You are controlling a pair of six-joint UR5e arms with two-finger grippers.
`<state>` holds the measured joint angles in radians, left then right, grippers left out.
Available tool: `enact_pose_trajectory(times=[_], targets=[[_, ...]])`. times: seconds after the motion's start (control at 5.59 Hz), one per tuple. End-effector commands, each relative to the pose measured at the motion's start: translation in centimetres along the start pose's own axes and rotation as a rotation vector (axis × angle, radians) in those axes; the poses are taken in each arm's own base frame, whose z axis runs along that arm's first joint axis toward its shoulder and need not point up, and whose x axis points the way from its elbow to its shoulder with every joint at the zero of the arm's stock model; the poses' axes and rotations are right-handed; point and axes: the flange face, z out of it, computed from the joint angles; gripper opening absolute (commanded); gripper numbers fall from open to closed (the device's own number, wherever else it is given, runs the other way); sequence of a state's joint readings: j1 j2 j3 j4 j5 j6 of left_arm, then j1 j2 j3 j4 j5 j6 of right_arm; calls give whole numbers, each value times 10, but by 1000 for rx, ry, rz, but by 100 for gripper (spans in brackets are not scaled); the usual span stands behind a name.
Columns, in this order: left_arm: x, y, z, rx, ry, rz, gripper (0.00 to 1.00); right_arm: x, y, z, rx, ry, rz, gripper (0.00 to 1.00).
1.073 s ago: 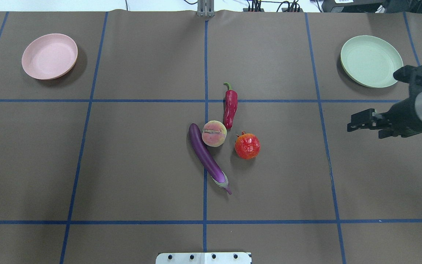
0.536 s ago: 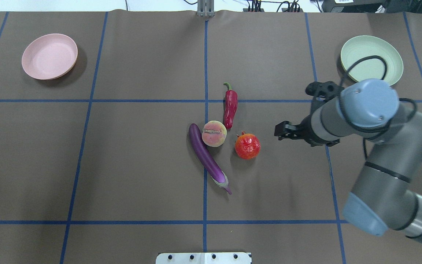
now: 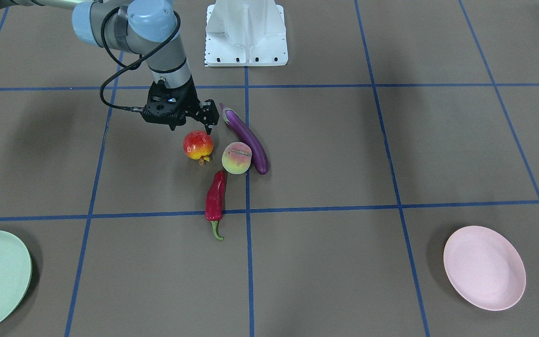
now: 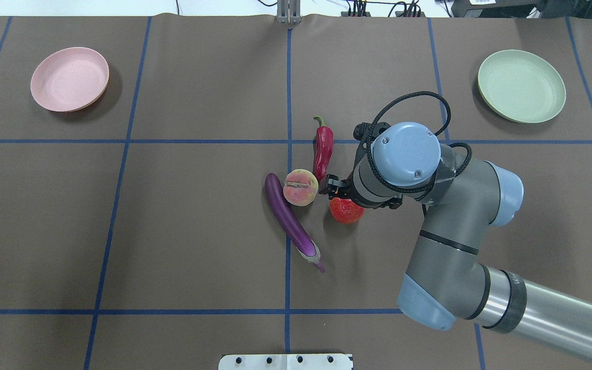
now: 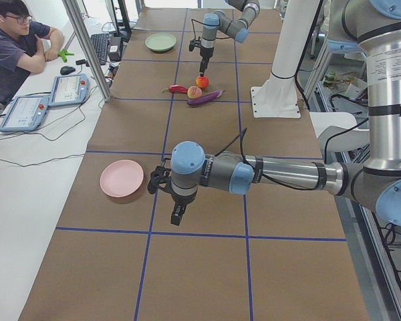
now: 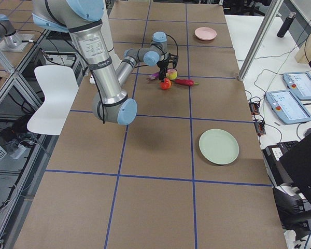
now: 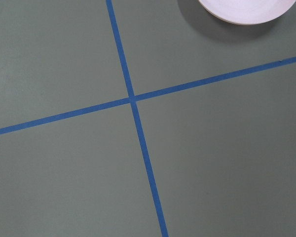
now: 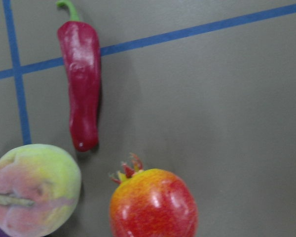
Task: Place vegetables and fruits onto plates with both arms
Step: 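Reach the right gripper down to the red-yellow pomegranate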
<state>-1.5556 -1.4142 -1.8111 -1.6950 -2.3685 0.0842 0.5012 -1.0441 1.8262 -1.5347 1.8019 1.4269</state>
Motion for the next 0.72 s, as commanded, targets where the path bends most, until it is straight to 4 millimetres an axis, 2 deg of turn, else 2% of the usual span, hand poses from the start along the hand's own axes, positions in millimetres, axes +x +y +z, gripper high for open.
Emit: enact_pose_trajectory(times=[0.0, 0.18, 0.54], targets=[[-1, 0, 1, -2, 2, -1, 100, -7, 1, 25, 23, -12, -21, 100], [-1, 0, 1, -2, 2, -1, 100, -4, 0, 30, 32, 8, -24, 100], [-1, 0, 1, -3, 2, -1, 100, -14, -2, 55, 59, 55, -56, 100]])
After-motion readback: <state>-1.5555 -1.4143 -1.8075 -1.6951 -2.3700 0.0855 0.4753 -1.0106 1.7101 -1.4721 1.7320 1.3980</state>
